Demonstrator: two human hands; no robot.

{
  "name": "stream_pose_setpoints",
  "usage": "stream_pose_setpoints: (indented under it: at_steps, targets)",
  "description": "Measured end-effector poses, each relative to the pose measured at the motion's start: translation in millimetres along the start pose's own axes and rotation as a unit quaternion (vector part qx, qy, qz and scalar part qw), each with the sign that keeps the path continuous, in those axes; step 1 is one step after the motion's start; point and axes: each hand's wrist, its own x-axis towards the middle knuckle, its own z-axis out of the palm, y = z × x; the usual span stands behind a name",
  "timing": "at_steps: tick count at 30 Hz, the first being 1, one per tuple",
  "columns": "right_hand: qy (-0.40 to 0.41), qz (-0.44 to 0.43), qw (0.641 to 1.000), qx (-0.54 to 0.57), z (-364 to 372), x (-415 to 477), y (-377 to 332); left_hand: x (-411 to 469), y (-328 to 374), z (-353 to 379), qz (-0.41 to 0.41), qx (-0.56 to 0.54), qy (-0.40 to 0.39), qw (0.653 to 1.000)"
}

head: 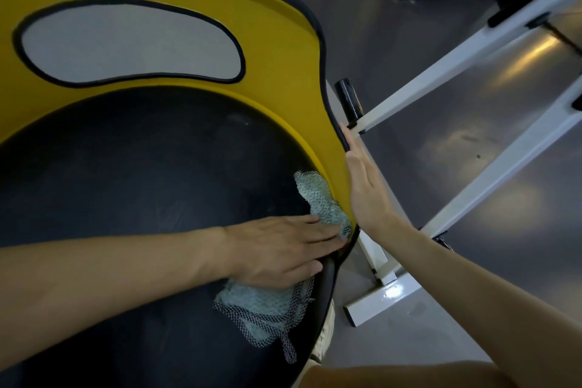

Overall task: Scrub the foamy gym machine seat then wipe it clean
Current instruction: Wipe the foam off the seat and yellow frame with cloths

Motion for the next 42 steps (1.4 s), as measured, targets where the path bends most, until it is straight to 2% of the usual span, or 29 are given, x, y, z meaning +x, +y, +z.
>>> stream_pose_setpoints:
  at_steps: [2, 6, 13, 16, 18, 24, 28, 33, 38, 42]
  targets:
    - [0.004, 0.000, 1.000, 0.003, 0, 1, 2, 7, -7, -4, -0.027, 0.007, -0.009, 1.000]
    - [0.010, -0.012, 1.000, -0.014, -1, 1, 1, 24, -18, -23, -0.153, -0.094, 0.044, 0.983]
    - [0.001, -0.001, 1.000, -0.014, 1, 0, 0, 5, 38, -6, -0.143, -0.251, -0.004, 0.957]
    - [0.001, 0.007, 1.000, -0.013, 0, -2, -2, 14, 29, -8, -0.160, -0.336, 0.031, 0.927]
    - [-0.003, 0.011, 1.000, -0.017, -1, -4, -4, 23, 21, -9, -0.175, -0.344, 0.054, 0.921]
    - [0.007, -0.021, 1.000, -0.013, -2, 0, -1, 42, -25, -21, -0.238, -0.245, 0.095, 0.935]
    - [0.010, -0.022, 1.000, 0.005, -1, 4, 5, 38, -61, -30, -0.248, -0.111, 0.108, 0.956]
    - [-0.016, -0.001, 1.000, 0.012, -4, 1, 0, 21, -103, -46, -0.295, 0.013, 0.105, 0.950]
    - [-0.008, 0.009, 1.000, 0.014, -2, 1, 2, 2, -129, -64, -0.322, 0.123, 0.109, 0.932]
    - [-0.004, 0.018, 1.000, 0.000, 0, 4, 7, -6, -144, -74, -0.363, 0.132, 0.106, 0.916]
